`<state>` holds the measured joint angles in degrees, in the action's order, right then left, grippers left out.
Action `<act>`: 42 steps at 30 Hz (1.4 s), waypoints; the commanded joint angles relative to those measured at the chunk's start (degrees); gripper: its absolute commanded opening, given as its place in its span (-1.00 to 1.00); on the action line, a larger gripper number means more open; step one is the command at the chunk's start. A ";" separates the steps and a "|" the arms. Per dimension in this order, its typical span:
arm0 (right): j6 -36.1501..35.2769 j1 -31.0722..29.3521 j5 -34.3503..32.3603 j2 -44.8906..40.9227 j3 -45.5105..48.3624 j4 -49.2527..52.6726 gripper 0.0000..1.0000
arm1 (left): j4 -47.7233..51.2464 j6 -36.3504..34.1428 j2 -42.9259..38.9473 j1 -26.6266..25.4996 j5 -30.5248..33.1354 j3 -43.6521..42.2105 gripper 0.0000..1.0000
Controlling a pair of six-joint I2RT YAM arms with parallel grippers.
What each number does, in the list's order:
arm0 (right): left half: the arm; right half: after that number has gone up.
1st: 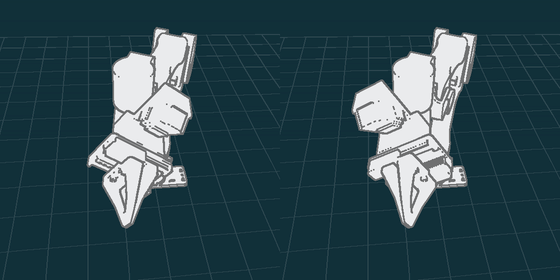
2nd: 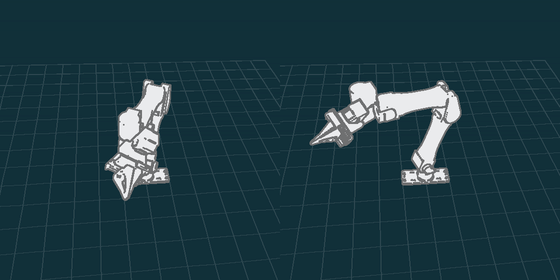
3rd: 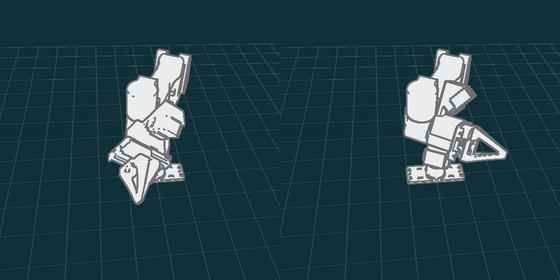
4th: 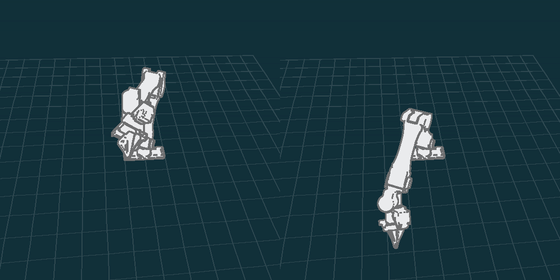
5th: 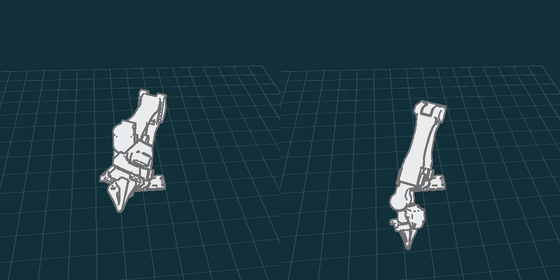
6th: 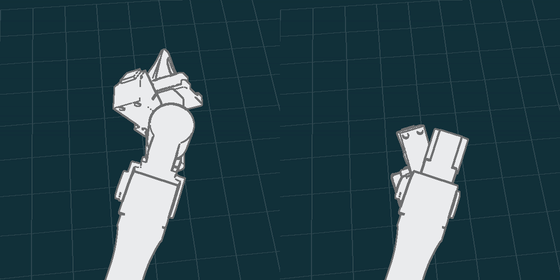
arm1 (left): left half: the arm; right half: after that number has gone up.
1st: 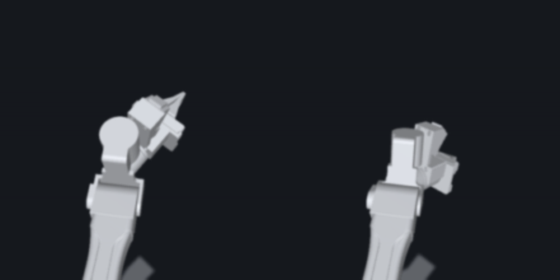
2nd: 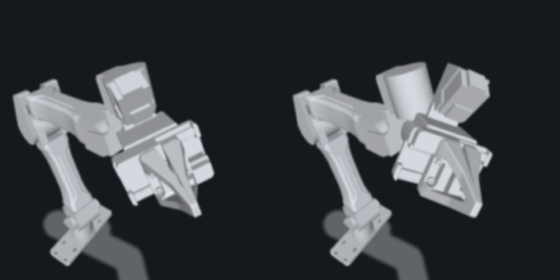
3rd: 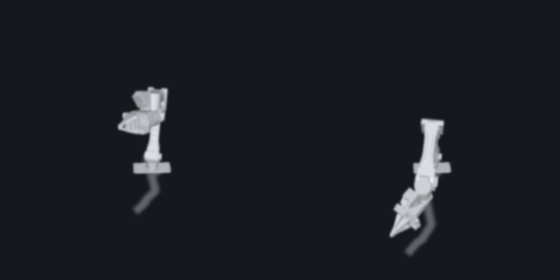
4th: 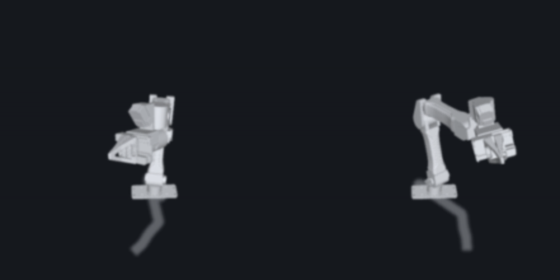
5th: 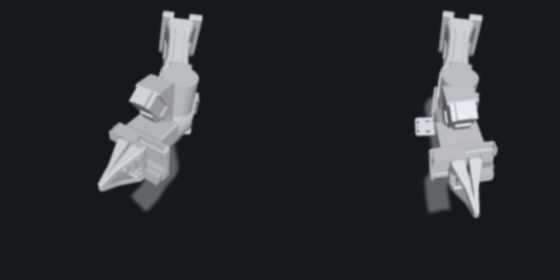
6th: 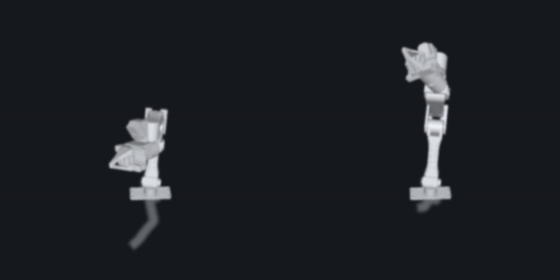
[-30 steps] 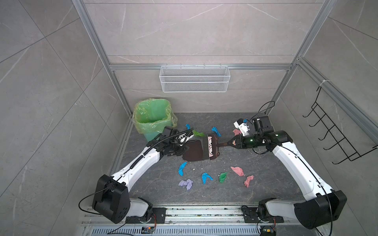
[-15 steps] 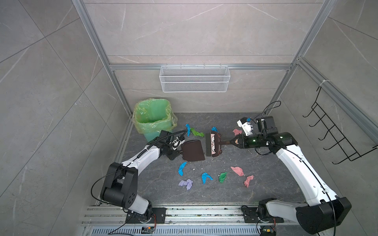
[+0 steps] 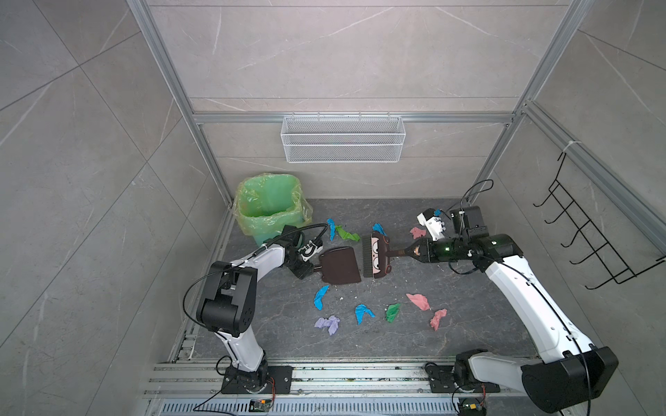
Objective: Sweep away the paper scraps from the table
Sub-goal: 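Close the left gripper on the brown dustpan handle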
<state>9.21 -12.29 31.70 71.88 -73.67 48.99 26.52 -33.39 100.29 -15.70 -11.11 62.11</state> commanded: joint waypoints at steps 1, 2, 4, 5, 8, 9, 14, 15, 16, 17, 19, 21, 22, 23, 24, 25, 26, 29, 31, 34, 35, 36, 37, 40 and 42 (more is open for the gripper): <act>0.28 0.11 1.46 -1.35 0.23 -2.31 -1.00 | 1.83 -1.55 0.89 0.68 -2.15 2.01 0.09; 0.35 0.13 1.87 -1.39 0.28 -2.47 -1.00 | 2.09 -1.62 1.24 0.85 -2.22 2.20 0.10; 0.61 0.12 2.54 -1.29 0.37 -2.84 -1.00 | 2.76 -1.82 2.13 1.27 -2.68 2.73 0.10; 0.67 0.16 2.66 -1.24 0.44 -2.88 -1.00 | 3.05 -1.84 2.55 1.29 -2.63 2.92 0.10; 0.64 0.15 2.52 -1.39 0.53 -2.89 -1.00 | 3.57 -1.79 3.33 1.40 -2.51 3.03 0.10; 0.66 0.14 2.57 -1.40 0.55 -2.92 -1.00 | 3.51 -1.70 3.42 1.39 -2.45 2.87 0.10; 0.64 0.16 2.48 -1.56 0.93 -3.08 -1.00 | 2.41 -1.53 2.83 1.36 -1.31 1.62 0.09; 0.64 0.09 2.48 -1.49 0.98 -3.19 -1.00 | 2.02 -1.53 2.54 1.35 -1.26 1.35 0.10; 0.63 0.11 2.54 -1.49 1.08 -3.36 -1.00 | 1.59 -1.47 2.10 1.34 -1.26 1.27 0.09; 0.71 0.13 2.53 -1.39 1.12 -3.40 -1.00 | 1.48 -1.29 1.70 1.33 -1.62 1.26 0.09; 0.72 0.14 2.64 -1.35 1.17 -3.53 -1.00 | 1.66 -1.21 0.54 1.34 -2.82 1.60 0.09; 0.81 0.10 2.72 -1.37 1.46 -3.80 -1.00 | 1.61 -1.29 -0.55 1.31 -3.60 1.87 0.09; 0.81 0.12 2.67 -1.31 1.56 -3.96 -1.00 | 1.42 -1.59 -1.31 1.30 -3.81 1.80 0.10; 0.81 0.10 2.81 -1.25 1.68 -4.11 -1.00 | 0.93 -1.95 -1.87 1.30 -3.99 1.60 0.09; 0.90 0.12 2.90 -1.27 1.73 -4.24 -1.00 | 0.23 -2.49 -2.34 1.30 -4.32 1.22 0.10; 0.97 0.25 2.99 -1.25 1.95 -4.49 -1.00 | -1.02 -3.52 -2.79 1.30 -4.60 0.45 0.10; 1.06 0.15 3.16 -1.24 2.14 -4.77 -1.00 | -1.99 -4.51 -3.16 1.29 -4.79 -0.30 0.11; 1.35 0.16 3.65 -1.06 2.56 -5.40 -1.00 | -1.63 -5.20 -2.36 1.31 -3.65 0.23 0.14; 1.47 0.12 3.83 -1.21 2.91 -5.81 -1.00 | -0.54 -5.74 -1.09 1.34 -2.73 1.20 0.16; 1.27 0.11 4.16 -1.25 3.37 -6.08 -1.00 | -1.02 -6.28 0.93 1.29 -0.96 1.97 0.24; 1.18 0.15 4.26 -1.30 3.44 -6.08 -1.00 | -1.44 -6.30 1.45 1.40 -1.01 2.06 0.26; 1.07 0.14 4.41 -1.29 3.54 -6.15 -1.00 | -1.65 -6.60 1.79 1.39 -1.02 2.20 0.26; 0.99 0.11 4.40 -1.40 3.73 -6.14 -1.00 | -1.80 -6.70 2.33 1.45 -1.01 2.59 0.27; 0.82 0.20 4.48 -1.82 4.26 -6.35 -1.00 | -1.12 -7.06 3.95 1.40 -1.23 4.21 0.27; 0.81 0.19 4.58 -2.13 4.61 -6.39 -1.00 | -0.37 -7.31 4.87 1.45 -1.69 5.22 0.28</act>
<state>9.65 -12.29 34.37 71.64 -69.58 44.60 25.45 -39.29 104.14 -14.57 -12.10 64.34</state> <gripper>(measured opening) 0.233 0.637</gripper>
